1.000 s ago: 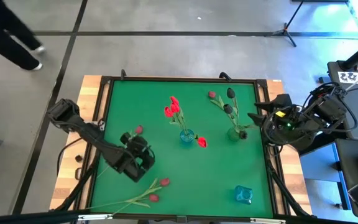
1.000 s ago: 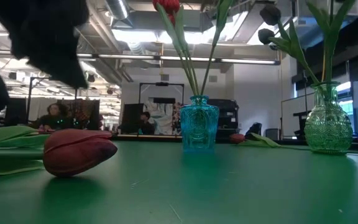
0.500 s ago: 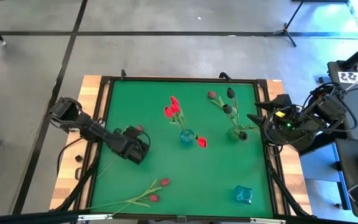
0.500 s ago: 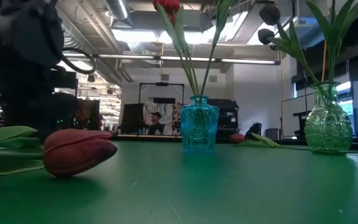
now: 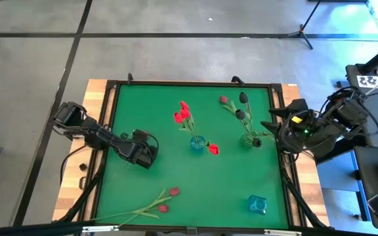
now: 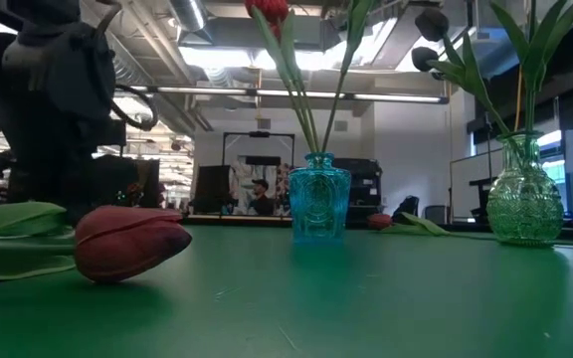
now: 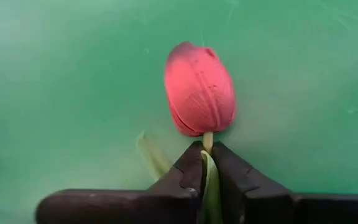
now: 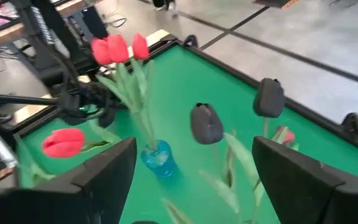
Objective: Sort flowers into vase by color
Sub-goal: Put the dark red flower in the bottom blue vase
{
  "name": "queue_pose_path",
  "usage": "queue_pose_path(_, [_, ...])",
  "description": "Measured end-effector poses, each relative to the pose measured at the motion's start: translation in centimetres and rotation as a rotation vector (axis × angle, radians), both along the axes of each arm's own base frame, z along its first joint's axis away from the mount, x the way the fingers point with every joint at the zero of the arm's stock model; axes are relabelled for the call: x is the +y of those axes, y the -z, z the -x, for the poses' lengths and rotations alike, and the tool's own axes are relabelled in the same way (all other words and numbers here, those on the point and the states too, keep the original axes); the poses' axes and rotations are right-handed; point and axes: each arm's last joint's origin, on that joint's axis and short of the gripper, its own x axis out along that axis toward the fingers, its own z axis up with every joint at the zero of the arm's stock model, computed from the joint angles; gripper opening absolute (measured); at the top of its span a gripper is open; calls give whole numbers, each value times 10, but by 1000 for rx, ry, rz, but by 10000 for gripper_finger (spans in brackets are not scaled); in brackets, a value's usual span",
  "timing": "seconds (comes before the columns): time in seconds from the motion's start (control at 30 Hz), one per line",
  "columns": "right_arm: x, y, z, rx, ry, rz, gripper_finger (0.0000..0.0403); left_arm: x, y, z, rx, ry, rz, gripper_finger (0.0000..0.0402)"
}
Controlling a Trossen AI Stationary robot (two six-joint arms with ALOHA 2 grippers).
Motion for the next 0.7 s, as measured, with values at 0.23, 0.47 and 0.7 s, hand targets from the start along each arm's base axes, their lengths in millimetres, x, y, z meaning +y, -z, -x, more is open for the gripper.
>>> queue_pose_path(0.23, [8, -33, -10, -105, -92, 97, 319, -27, -52, -12, -110, 113, -45, 11])
queue_pose_path(0.47, [41, -60, -39, -239, -396, 200, 319, -95, -135, -11, -397, 511, -113, 12])
queue_pose_path(0.7, [83, -70, -74, -407, -734, 253, 319, -171, -174, 9, -673, 911, -262, 12])
